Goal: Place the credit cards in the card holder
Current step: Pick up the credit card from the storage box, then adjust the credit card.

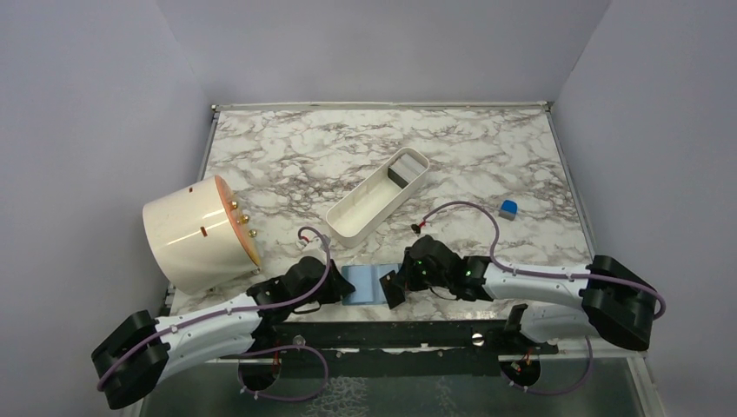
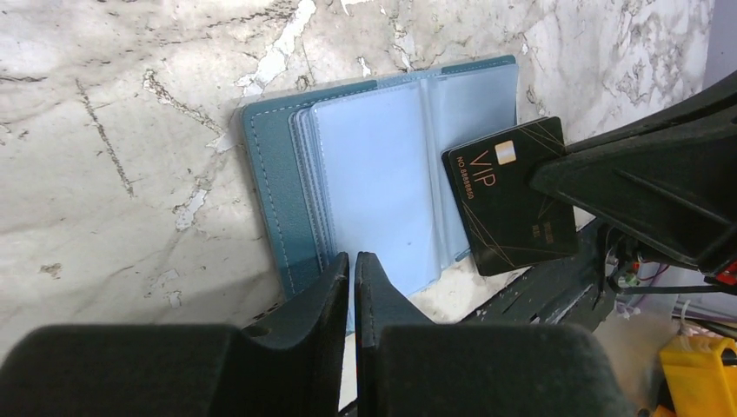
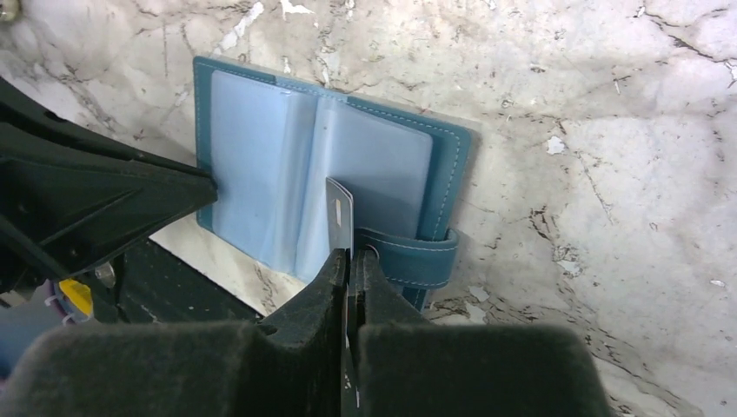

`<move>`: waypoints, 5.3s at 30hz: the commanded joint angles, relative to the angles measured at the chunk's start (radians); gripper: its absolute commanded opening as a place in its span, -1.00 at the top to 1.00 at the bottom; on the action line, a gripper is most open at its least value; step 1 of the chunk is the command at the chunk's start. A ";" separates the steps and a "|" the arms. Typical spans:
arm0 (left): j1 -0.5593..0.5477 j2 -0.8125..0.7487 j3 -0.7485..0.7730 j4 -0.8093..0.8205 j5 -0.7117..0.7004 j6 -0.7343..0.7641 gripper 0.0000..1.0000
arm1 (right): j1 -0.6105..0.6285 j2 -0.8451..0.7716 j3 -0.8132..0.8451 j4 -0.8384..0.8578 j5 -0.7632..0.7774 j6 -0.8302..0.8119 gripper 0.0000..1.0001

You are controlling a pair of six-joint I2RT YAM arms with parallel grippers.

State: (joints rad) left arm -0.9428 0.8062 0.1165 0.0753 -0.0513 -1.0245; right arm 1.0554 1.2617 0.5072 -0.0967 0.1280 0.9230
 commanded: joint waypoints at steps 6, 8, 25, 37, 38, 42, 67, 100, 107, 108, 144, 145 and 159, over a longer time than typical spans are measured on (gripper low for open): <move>-0.003 -0.060 0.046 -0.106 -0.038 -0.001 0.71 | 0.007 -0.097 0.014 -0.037 0.027 -0.041 0.98; -0.003 -0.086 0.056 -0.106 -0.030 -0.004 0.65 | 0.007 -0.122 0.000 -0.006 -0.001 -0.046 0.98; -0.002 -0.234 0.012 0.230 0.201 -0.132 -0.22 | 0.008 -0.466 -0.144 0.205 -0.041 0.106 0.98; -0.003 -0.268 0.014 0.469 0.309 -0.174 -0.27 | 0.008 -0.568 -0.195 0.420 -0.146 0.217 0.98; -0.002 -0.266 0.024 0.476 0.320 -0.171 -0.27 | 0.007 -0.553 -0.187 0.423 -0.157 0.216 0.97; -0.002 -0.251 0.044 0.484 0.339 -0.161 -0.11 | 0.007 -0.495 -0.213 0.533 -0.205 0.248 0.97; -0.003 -0.179 0.103 0.648 0.497 -0.178 0.68 | 0.006 -0.629 -0.087 0.241 -0.447 0.004 0.98; -0.004 -0.168 0.088 0.726 0.502 -0.186 0.39 | 0.007 -0.752 -0.288 0.627 -0.397 0.274 0.98; -0.004 -0.141 0.107 0.717 0.541 -0.114 -0.22 | 0.008 -0.754 -0.215 0.337 -0.303 0.270 0.98; -0.005 -0.124 0.118 0.699 0.545 -0.088 -0.46 | 0.006 -0.747 -0.174 0.255 -0.279 0.255 0.98; -0.013 0.106 0.314 0.363 0.550 -0.062 0.02 | 0.007 -0.866 -0.127 -0.023 -0.232 0.233 0.98; -0.015 0.101 0.308 0.369 0.550 -0.066 0.09 | 0.007 -0.875 -0.140 -0.001 -0.238 0.239 0.97; -0.014 -0.010 0.227 0.486 0.558 -0.162 0.39 | 0.008 -0.983 -0.186 0.106 -0.262 0.247 0.97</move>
State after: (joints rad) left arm -0.9516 0.8101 0.3534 0.4828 0.4793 -1.1576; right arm 1.0576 0.2699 0.3378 -0.0685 -0.0986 1.1584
